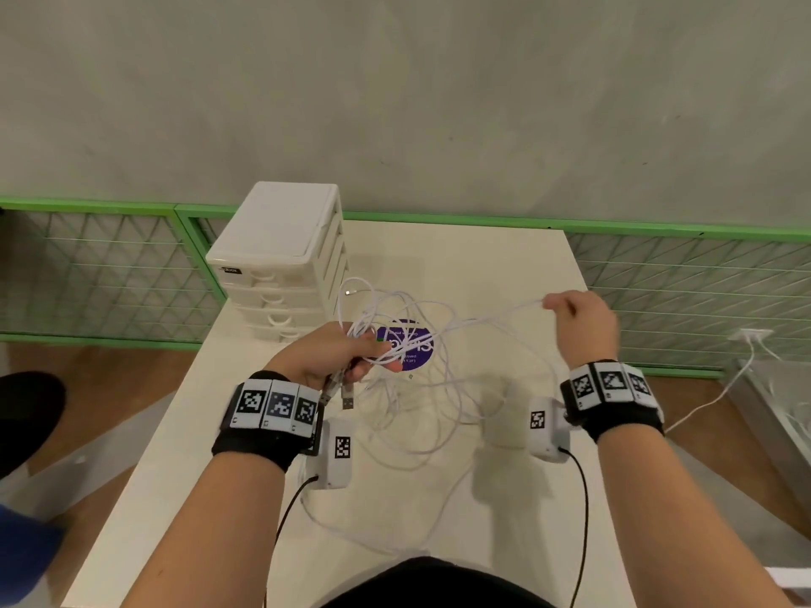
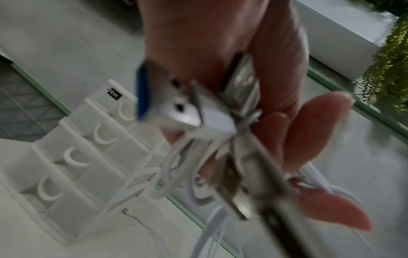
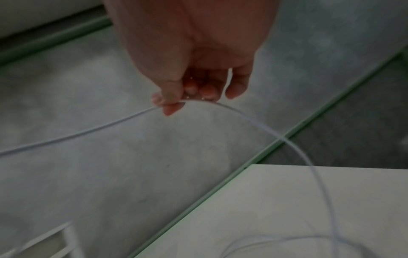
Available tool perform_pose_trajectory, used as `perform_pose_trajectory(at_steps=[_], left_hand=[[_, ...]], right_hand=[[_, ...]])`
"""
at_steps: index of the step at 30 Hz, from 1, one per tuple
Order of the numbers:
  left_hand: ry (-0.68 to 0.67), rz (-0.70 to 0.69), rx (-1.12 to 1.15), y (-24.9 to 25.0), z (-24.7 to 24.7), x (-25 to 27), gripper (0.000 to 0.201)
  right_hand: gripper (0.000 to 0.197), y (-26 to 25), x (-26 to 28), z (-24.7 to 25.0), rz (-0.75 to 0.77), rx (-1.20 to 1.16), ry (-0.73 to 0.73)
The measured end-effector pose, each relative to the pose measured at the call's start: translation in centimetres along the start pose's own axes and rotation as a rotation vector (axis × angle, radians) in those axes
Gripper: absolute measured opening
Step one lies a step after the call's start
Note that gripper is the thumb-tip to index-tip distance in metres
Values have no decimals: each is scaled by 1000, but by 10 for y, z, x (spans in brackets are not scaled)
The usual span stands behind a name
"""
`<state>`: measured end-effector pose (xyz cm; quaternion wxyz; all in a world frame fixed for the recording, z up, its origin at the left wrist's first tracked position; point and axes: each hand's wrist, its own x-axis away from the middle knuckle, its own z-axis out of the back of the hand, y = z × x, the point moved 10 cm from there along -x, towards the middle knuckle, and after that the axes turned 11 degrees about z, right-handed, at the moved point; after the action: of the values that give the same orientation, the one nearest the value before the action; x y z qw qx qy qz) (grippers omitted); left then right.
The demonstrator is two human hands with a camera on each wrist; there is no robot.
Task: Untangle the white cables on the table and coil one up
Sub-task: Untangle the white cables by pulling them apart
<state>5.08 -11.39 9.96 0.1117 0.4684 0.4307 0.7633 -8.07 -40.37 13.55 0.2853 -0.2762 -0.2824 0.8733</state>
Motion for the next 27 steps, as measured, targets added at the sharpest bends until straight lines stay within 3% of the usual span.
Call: perform_pose_trajectory(at_steps=[2, 5, 7, 9, 11, 14, 17, 22, 25, 27], left_hand=[[-10, 10, -15, 1, 2, 4, 34], [28, 9, -20, 6, 3, 8, 27], [81, 3, 23, 10, 4, 6, 23], [104, -16, 73, 15, 1, 2, 23], [132, -30, 106, 18, 1, -2, 31], [156, -6, 152, 18, 0, -2, 36], [163, -12, 125, 21, -8, 6, 30], [157, -13, 154, 19, -9, 6, 29], [132, -21, 130, 22, -12, 8, 30], [100, -36, 97, 25, -18, 10, 30]], right_hand=[[26, 40, 3, 14, -171, 62, 71], [25, 74, 14, 0, -310, 250, -57], [21, 60, 20, -19, -195, 234, -86], [16, 19, 27, -38, 50, 29, -51], [9, -26, 40, -58, 195, -219, -121], [13, -66, 56, -85, 193, -449, -264], [9, -95, 63, -96, 223, -552, -305], [11, -117, 60, -89, 351, -588, -207], [22, -123, 64, -98, 463, -451, -272], [19, -127, 66, -103, 491, -417, -333]])
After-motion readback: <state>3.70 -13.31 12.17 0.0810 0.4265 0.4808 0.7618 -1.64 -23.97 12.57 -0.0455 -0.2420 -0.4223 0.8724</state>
